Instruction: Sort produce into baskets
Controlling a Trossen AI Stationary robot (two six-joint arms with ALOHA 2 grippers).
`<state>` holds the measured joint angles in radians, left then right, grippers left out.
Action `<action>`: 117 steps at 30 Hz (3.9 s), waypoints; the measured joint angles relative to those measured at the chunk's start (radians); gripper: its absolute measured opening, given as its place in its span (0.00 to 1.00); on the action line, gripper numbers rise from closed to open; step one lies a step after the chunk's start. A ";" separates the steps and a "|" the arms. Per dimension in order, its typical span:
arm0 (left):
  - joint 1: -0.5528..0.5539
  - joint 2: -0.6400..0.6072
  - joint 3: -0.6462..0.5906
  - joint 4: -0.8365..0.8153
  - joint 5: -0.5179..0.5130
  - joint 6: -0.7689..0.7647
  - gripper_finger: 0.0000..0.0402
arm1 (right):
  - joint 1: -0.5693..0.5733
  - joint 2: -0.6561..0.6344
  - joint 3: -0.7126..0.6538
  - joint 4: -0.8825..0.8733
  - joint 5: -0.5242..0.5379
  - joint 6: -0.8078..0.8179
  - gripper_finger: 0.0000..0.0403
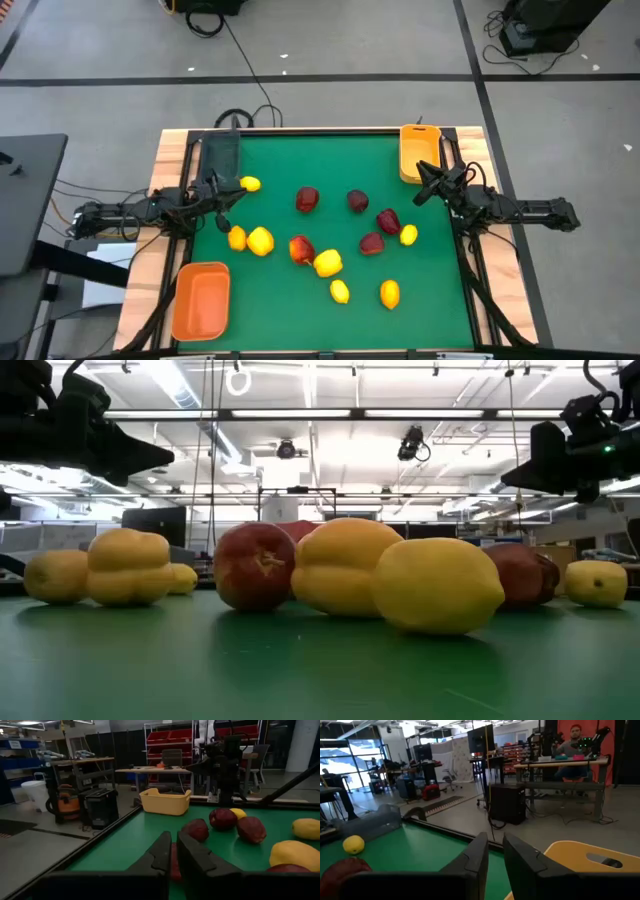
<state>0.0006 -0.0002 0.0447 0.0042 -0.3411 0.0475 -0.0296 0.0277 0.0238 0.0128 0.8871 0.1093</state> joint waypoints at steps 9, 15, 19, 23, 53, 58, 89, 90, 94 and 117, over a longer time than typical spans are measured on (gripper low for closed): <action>0.000 0.000 0.000 0.000 0.000 0.000 0.09 | 0.000 0.000 0.000 0.000 0.000 0.000 0.18; 0.000 0.000 0.000 0.000 0.000 0.000 0.09 | 0.000 0.000 0.000 0.000 0.000 0.000 0.18; 0.000 0.000 0.000 0.000 0.000 0.000 0.09 | 0.000 0.000 0.000 0.000 0.000 0.000 0.18; 0.000 0.000 0.000 0.000 0.000 0.000 0.09 | 0.000 0.000 0.000 0.000 0.000 0.000 0.18; 0.000 0.000 0.000 0.035 0.002 -0.016 0.09 | -0.007 -0.001 0.000 0.205 0.206 -0.011 0.18; 0.000 0.000 0.000 0.026 0.018 -0.154 0.09 | -0.006 0.000 0.000 0.163 0.163 0.061 0.18; 0.315 1.134 0.726 -0.685 0.023 -0.016 0.61 | -0.007 0.347 0.042 0.027 -0.288 0.127 0.46; 0.342 1.167 0.737 -0.693 0.033 0.008 0.61 | -0.007 0.368 0.042 0.052 -0.295 0.125 0.49; 0.440 1.288 0.755 -0.711 0.119 0.093 0.61 | -0.007 0.448 0.042 0.182 -0.316 0.082 0.60; 0.517 1.527 0.820 -0.707 0.080 0.303 0.50 | -0.086 0.682 0.043 0.523 -0.338 0.018 0.77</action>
<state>0.5171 1.5267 0.8643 -0.7033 -0.2613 0.3507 -0.1154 0.7101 0.0666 0.5358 0.5488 0.1278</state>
